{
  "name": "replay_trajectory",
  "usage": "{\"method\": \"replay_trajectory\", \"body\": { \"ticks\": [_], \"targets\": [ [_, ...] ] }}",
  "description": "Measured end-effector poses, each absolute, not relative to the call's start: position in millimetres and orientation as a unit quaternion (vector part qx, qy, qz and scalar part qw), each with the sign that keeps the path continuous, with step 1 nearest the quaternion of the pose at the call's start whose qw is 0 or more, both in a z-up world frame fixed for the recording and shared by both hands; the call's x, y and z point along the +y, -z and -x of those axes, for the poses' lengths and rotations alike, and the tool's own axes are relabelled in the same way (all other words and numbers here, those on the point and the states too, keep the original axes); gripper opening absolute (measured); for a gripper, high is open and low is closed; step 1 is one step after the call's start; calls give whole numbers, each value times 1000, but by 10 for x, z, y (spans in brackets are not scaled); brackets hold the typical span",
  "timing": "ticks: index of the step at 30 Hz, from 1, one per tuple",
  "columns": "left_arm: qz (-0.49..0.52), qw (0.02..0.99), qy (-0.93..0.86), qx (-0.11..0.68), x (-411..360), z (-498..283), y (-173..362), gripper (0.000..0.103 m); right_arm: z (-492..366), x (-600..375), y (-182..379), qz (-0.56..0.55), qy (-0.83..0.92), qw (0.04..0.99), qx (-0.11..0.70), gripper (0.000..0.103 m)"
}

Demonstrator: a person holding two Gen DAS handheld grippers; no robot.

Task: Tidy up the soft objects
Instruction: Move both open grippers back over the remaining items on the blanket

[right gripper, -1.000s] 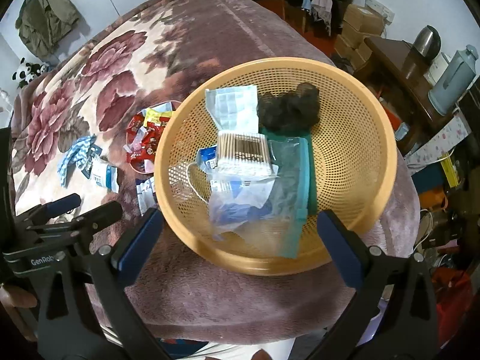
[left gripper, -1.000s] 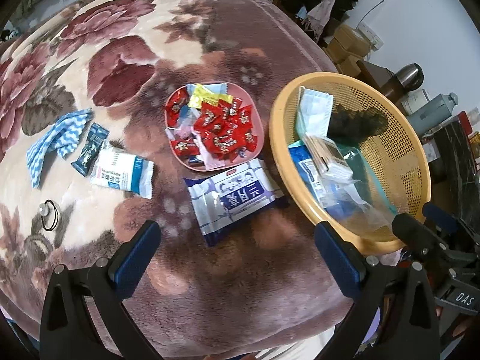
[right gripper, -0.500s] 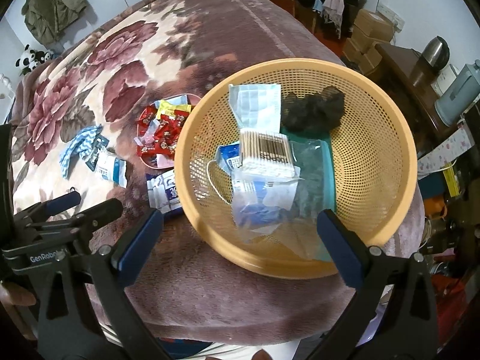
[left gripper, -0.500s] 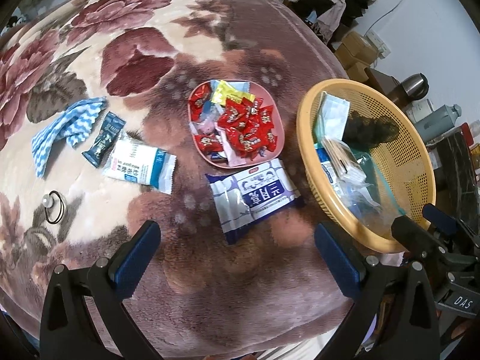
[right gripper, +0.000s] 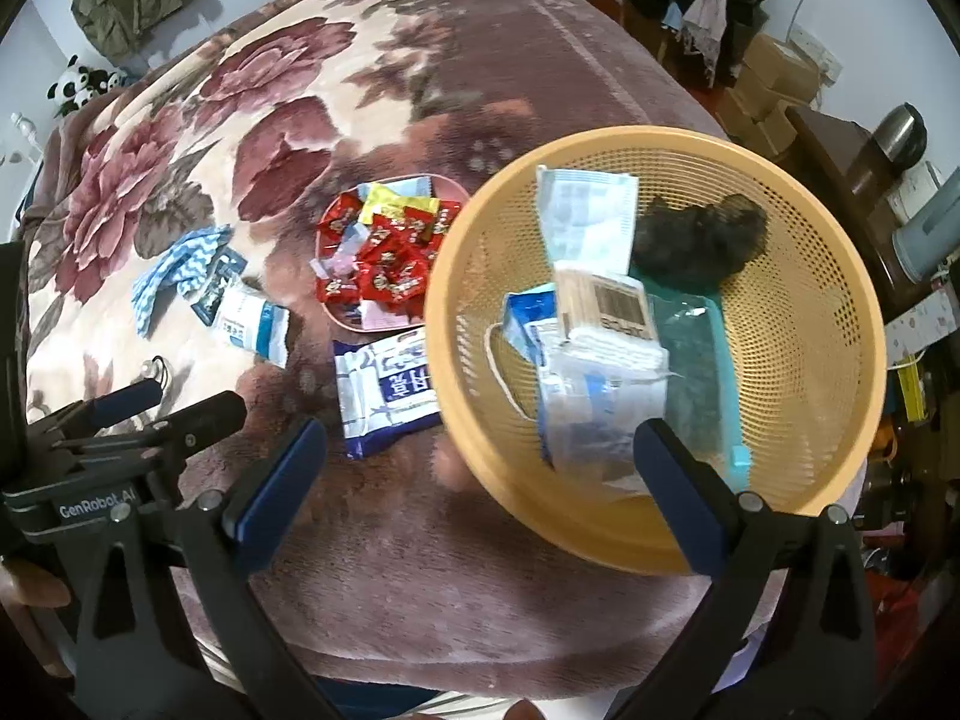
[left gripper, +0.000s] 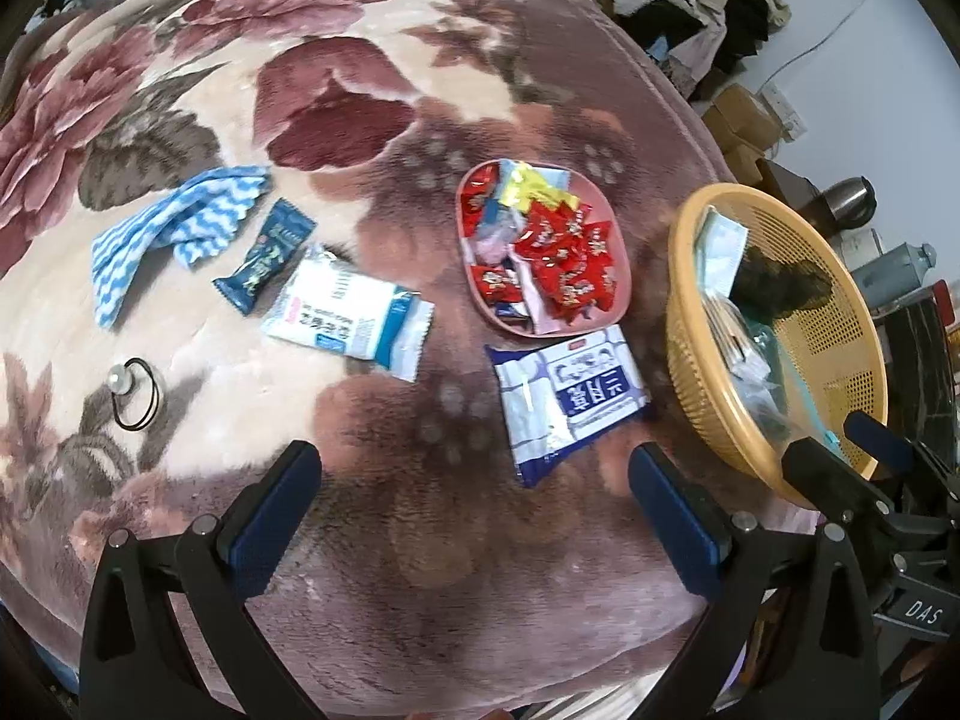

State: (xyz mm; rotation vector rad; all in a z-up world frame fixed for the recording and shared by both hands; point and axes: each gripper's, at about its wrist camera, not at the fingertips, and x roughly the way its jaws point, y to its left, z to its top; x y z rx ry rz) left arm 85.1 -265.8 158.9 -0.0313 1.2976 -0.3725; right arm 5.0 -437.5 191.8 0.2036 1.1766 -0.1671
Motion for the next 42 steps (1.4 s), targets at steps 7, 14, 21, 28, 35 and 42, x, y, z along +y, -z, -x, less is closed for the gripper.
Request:
{"method": "replay_trajectory", "body": {
  "ticks": [7,14,21,28,35,42],
  "targets": [
    [23,780,164,603,-2500,-894,-1539,102,-123,-4230,-1878,-88,68,822,558,103],
    [31,778,156,608,-2337,-929,-1474,103,-198,-4113,-1838,-82,62,820,563,103],
    [45,777,140,612,-2081,-982,-1404,102,-317,-3907,-1774,-72,49,817,569,103],
    [63,776,117,616,-1789,-1043,-1334,102,-432,-3680,-1714,-61,31,815,575,103],
    [75,774,99,620,-1544,-1099,-1250,102,-545,-3463,-1624,-52,16,810,583,103],
    [86,771,89,625,-1342,-1150,-1147,102,-665,-3272,-1537,-43,3,805,591,103]
  ]
}}
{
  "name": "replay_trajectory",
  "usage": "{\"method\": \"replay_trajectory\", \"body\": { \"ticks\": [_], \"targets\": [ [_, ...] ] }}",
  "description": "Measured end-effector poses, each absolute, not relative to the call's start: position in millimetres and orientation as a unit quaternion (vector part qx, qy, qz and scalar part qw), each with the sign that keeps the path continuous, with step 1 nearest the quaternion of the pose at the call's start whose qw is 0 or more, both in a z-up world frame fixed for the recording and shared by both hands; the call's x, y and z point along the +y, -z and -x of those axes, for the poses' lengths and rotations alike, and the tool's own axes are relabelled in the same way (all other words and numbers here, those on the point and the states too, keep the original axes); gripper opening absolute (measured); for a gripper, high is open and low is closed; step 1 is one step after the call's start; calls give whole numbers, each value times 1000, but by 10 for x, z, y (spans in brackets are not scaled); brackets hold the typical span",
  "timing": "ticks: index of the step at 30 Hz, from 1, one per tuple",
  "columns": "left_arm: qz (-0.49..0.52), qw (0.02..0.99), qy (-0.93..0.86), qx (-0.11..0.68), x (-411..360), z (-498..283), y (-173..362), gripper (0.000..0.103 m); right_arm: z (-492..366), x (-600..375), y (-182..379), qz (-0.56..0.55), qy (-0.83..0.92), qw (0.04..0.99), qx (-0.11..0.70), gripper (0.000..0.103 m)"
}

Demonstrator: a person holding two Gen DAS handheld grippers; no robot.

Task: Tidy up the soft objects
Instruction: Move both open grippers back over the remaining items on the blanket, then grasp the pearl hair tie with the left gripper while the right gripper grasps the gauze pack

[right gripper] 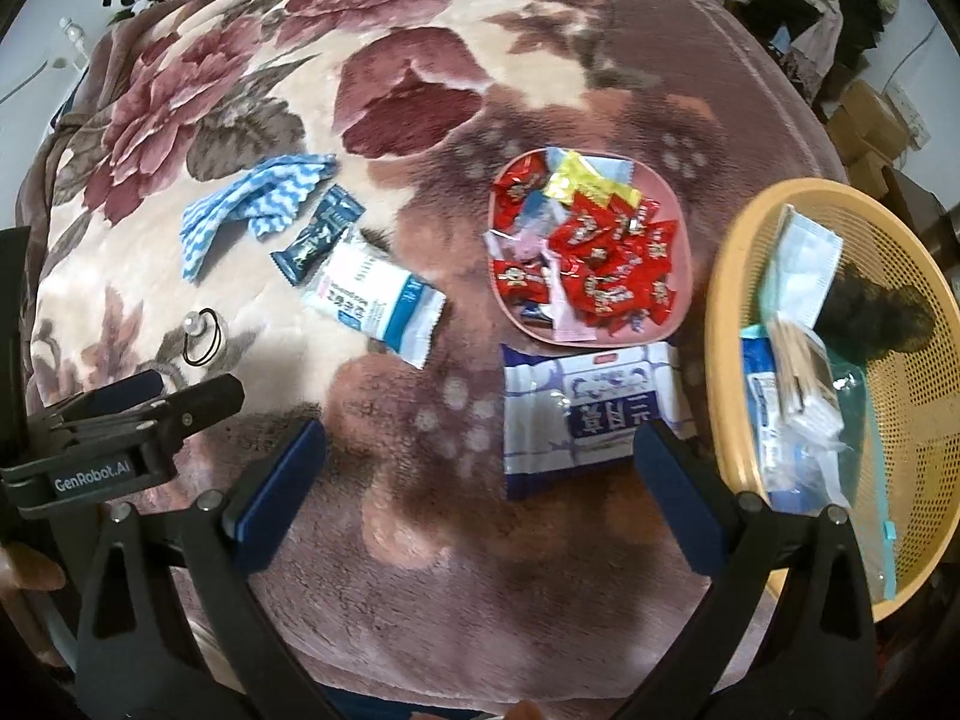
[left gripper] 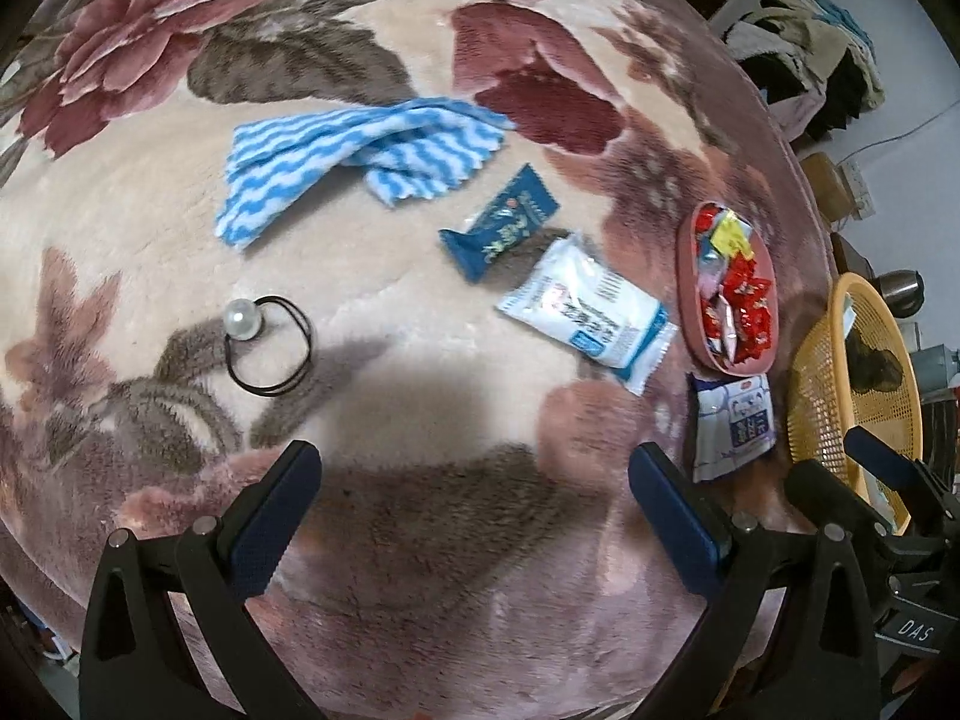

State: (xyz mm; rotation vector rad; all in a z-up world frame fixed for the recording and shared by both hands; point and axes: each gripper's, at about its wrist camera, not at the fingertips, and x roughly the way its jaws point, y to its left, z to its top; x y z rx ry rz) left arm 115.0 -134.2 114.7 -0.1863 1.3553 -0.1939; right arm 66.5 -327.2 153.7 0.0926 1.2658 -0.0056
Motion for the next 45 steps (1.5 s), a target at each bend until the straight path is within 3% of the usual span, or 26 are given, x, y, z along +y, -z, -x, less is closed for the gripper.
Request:
{"method": "replay_trajectory", "body": {
  "ticks": [21,35,38,40,42,44,45],
  "targets": [
    [148,754,25,640,-388,-1318,-681,102,-1118,-2637,-1070,-16,-49,783,620,103],
    [197,755,25,625,-92,-1636,-574,101,-1604,-2420,-814,59,-69,792,603,103],
    [194,754,29,626,-166,-1689,-534,95,-1650,-2436,-727,49,-81,784,614,102],
    [187,753,33,630,-223,-1719,-486,85,-1654,-2430,-676,48,-88,779,619,102],
    [176,753,31,634,-264,-1730,-432,80,-1643,-2432,-641,48,-89,779,619,90],
    [164,751,32,639,-313,-1743,-373,64,-1628,-2432,-616,52,-89,777,621,82],
    [157,750,31,642,-331,-1745,-351,51,-1619,-2427,-619,56,-89,778,620,78]
  ]
}}
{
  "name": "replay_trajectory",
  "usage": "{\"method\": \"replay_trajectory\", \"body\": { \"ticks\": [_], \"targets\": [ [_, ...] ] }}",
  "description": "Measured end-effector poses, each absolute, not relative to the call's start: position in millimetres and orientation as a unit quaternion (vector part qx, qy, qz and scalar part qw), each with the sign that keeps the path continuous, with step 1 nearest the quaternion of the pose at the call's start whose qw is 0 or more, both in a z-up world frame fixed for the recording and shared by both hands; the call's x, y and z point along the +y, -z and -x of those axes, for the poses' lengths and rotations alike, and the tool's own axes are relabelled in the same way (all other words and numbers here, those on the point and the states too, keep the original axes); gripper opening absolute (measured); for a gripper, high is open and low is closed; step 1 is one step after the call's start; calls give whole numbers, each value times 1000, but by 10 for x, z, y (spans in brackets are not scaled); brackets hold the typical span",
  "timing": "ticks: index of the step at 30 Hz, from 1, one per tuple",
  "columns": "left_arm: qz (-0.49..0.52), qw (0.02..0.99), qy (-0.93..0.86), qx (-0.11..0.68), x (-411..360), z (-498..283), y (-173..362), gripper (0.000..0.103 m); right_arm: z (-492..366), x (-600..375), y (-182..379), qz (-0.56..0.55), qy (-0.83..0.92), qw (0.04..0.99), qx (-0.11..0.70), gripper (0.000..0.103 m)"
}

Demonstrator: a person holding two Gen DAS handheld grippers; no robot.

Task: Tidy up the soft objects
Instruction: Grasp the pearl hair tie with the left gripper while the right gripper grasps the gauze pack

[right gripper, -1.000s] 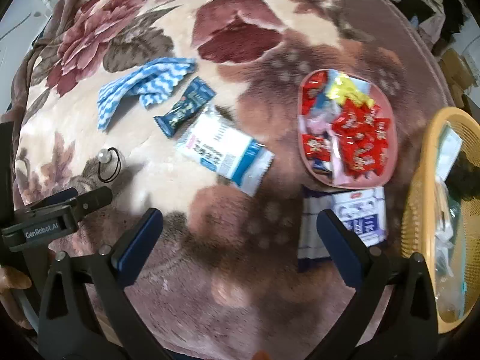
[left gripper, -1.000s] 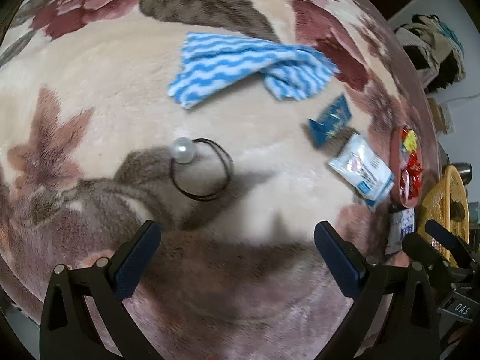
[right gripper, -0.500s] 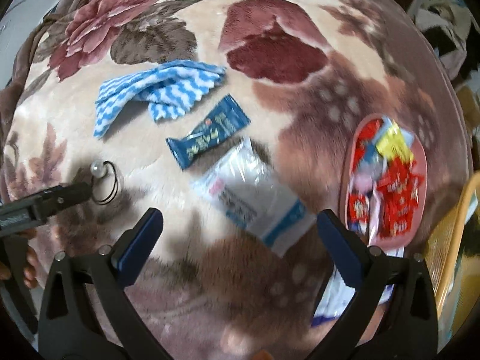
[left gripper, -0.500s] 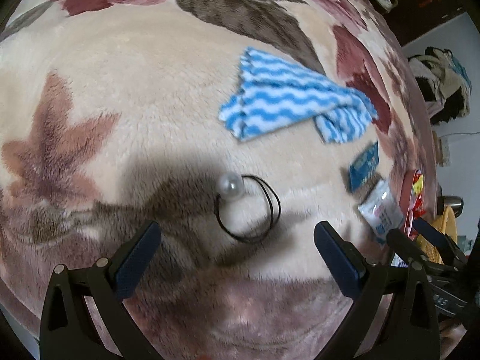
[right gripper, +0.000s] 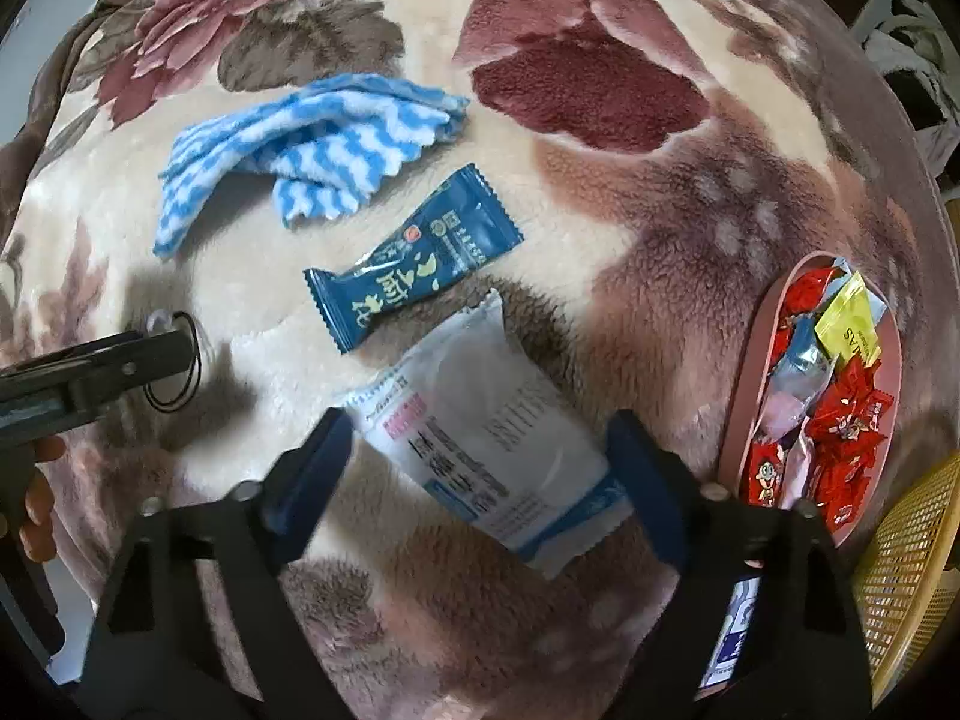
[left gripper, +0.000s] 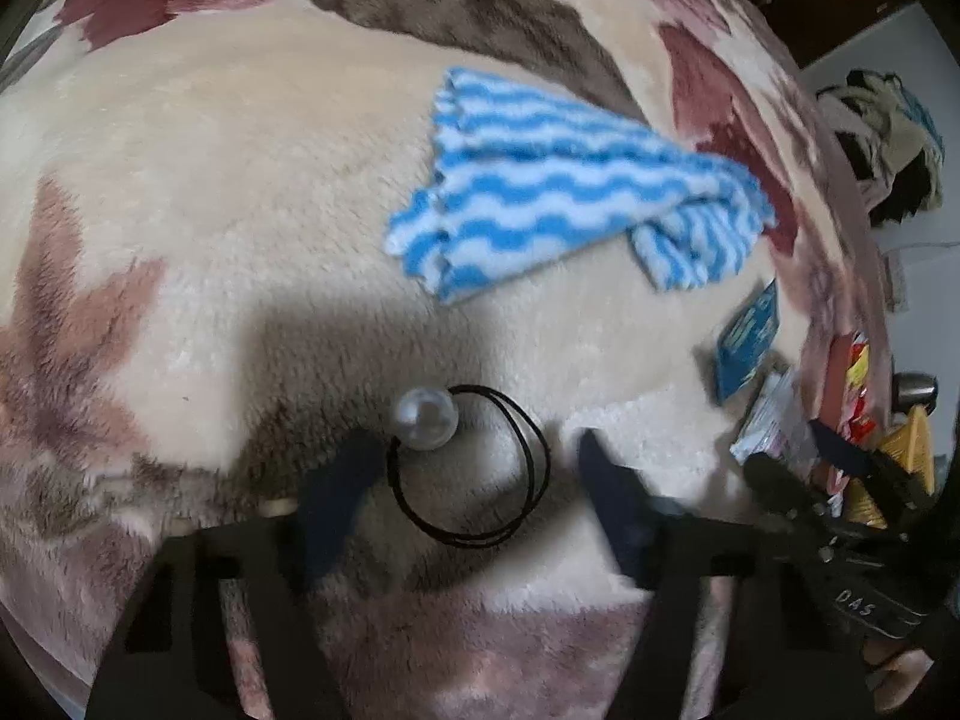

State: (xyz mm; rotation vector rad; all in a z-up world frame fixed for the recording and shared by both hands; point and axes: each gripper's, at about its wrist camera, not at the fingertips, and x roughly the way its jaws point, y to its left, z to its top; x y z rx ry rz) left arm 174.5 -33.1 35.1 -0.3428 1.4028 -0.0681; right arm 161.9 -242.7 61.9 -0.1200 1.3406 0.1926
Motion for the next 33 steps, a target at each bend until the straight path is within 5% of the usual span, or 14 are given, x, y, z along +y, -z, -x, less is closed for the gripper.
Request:
{"method": "replay_trajectory", "body": {
  "ticks": [2,4,9,14,18,22,25,29,32,33],
  "targets": [
    [141,750,23,646,-352,-1744,-308,42,-1603,-2416,-636,70,-89,781,614,68],
    [136,750,15,647,-338,-1730,-294,21,-1603,-2421,-651,82,-84,782,612,55],
    [133,756,11,640,-279,-1649,-358,9,-1600,-2483,-715,71,-89,784,611,48],
    [134,759,18,637,-261,-1543,-409,9,-1565,-2529,-738,39,-103,776,621,53],
    [140,759,16,636,-201,-1517,-407,10,-1563,-2441,-692,63,-109,777,617,74],
    [155,757,12,635,-77,-1525,-405,27,-1574,-2342,-584,91,-120,771,619,79],
    [167,758,14,631,-7,-1514,-429,39,-1562,-2271,-416,120,-118,753,636,76],
    [150,757,30,635,-132,-1552,-403,49,-1484,-2268,-455,129,-121,765,619,53],
    [134,755,33,641,-253,-1606,-336,47,-1457,-2359,-547,97,-123,774,614,48],
    [129,756,28,641,-268,-1613,-321,34,-1459,-2384,-572,89,-121,776,613,47]
  ]
}}
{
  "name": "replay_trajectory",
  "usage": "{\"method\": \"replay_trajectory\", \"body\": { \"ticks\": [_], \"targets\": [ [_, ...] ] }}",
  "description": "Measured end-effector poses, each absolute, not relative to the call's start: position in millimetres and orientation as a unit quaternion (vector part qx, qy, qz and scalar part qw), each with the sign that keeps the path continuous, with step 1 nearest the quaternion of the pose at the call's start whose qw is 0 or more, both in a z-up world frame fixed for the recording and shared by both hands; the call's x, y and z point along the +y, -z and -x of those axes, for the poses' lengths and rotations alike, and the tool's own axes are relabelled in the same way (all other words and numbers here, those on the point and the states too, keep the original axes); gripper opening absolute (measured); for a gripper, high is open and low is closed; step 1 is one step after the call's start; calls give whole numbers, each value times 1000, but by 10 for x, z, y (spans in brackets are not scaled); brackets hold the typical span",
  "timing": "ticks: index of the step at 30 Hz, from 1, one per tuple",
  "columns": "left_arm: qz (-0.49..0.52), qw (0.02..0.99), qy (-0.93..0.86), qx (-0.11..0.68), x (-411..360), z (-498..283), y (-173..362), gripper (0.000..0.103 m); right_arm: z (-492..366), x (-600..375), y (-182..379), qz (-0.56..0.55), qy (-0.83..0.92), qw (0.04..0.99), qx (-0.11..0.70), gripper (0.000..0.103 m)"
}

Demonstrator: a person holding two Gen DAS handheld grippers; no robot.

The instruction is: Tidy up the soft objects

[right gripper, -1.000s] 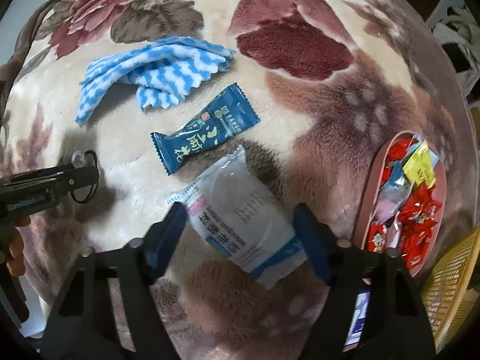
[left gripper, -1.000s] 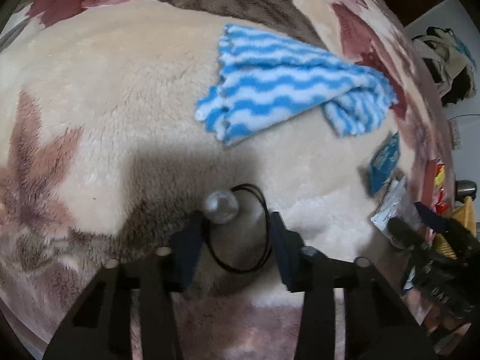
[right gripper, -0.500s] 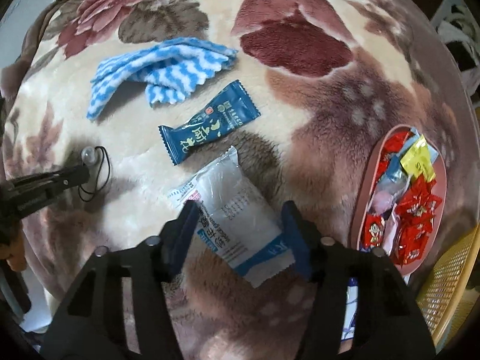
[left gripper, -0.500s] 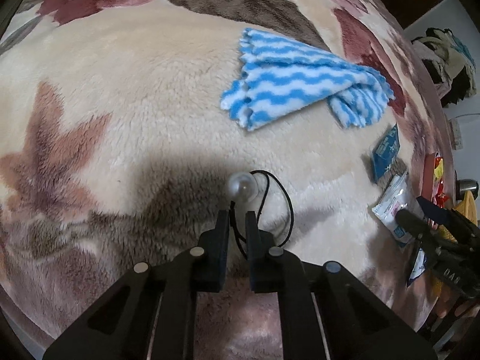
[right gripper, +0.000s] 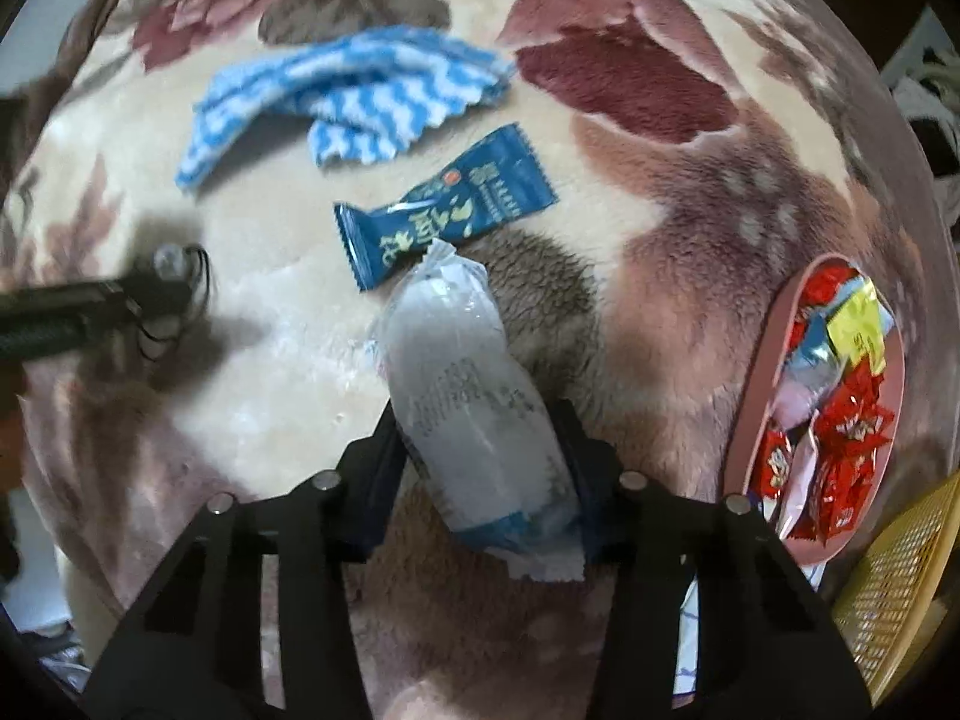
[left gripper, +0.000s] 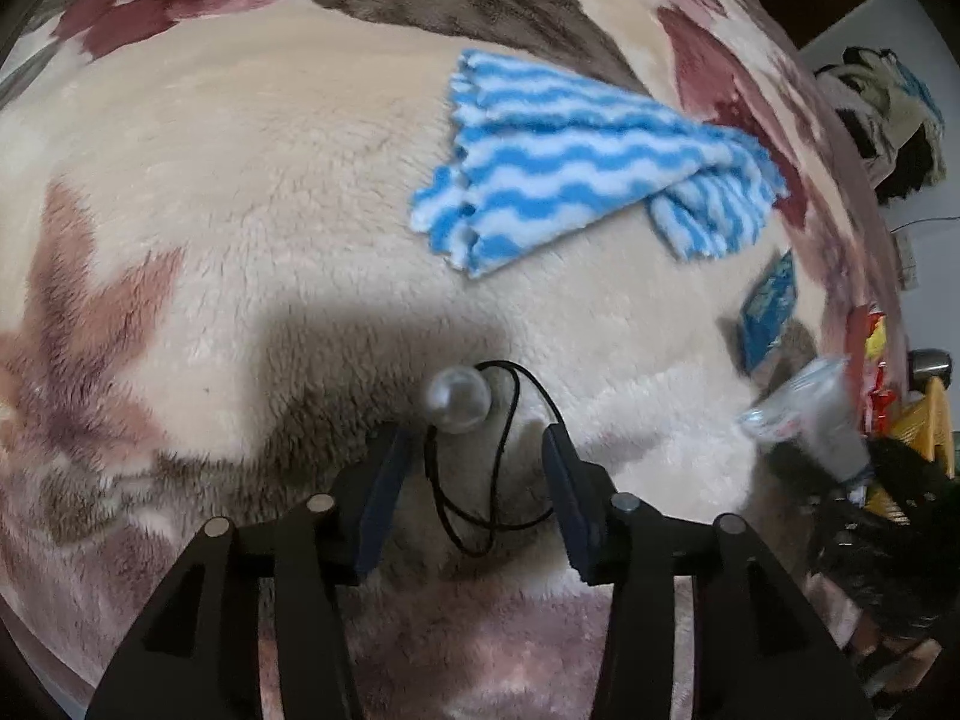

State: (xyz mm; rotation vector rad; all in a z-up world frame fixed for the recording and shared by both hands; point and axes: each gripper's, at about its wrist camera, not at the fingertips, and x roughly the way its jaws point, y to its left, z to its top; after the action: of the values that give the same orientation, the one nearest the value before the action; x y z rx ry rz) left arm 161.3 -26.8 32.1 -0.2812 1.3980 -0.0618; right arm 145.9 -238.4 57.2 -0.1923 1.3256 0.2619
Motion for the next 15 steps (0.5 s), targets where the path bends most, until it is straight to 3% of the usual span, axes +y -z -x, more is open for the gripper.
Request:
{"method": "replay_trajectory", "body": {
  "ticks": [1,4,15],
  "targets": [
    [127,756,27,642,-279,-1619,-315,18,-1458,-2399,-596,85,-120,778,611,47],
    [131,761,30,635,-276,-1591,-343,5,-1440,-2403,-651,83,-124,782,606,46],
    [120,774,32,621,-343,-1370,-594,2,-1178,-2464,-905,62,-141,797,584,33]
  ]
}}
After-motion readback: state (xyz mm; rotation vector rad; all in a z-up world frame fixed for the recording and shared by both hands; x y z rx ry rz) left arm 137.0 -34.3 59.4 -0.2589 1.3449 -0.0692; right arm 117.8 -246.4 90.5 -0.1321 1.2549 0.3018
